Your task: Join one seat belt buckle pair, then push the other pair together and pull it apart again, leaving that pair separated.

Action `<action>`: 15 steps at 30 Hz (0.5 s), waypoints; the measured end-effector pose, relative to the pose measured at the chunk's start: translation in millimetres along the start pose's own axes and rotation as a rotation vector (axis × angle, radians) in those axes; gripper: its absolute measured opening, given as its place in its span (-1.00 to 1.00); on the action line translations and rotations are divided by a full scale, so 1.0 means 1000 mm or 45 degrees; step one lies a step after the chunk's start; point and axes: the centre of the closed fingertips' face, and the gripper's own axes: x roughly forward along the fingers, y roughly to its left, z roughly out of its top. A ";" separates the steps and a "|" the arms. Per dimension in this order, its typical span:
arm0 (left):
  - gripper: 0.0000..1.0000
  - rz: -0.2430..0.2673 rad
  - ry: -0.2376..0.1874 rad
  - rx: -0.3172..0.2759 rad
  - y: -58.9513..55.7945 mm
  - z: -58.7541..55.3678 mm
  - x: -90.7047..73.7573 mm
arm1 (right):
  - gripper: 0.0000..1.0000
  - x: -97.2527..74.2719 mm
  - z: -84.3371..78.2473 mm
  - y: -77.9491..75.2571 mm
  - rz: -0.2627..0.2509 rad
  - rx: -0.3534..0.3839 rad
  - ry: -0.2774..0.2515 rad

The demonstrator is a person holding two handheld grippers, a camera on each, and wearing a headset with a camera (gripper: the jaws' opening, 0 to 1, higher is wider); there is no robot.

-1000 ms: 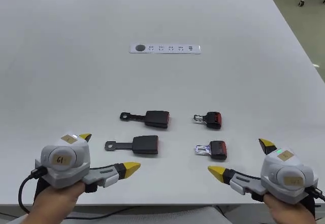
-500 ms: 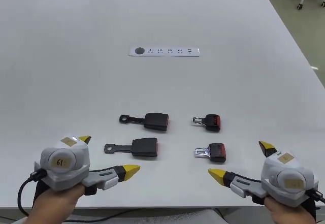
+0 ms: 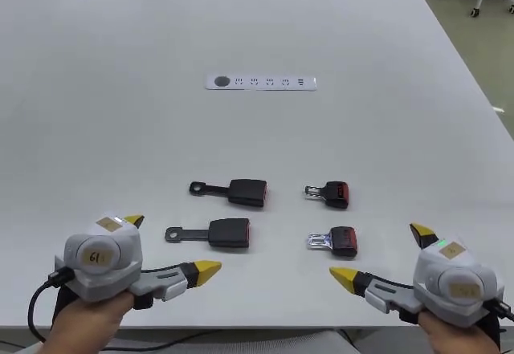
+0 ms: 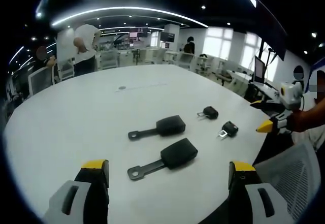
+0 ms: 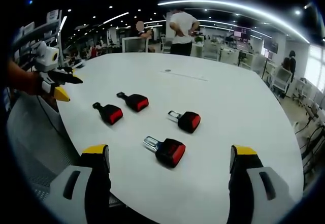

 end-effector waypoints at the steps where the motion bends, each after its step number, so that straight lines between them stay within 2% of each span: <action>1: 1.00 -0.001 -0.001 -0.002 0.000 0.000 0.000 | 0.99 0.000 0.000 0.000 0.001 0.000 0.000; 15: 1.00 -0.016 0.019 0.000 -0.005 -0.003 0.000 | 0.99 0.000 -0.002 0.002 0.009 -0.002 0.010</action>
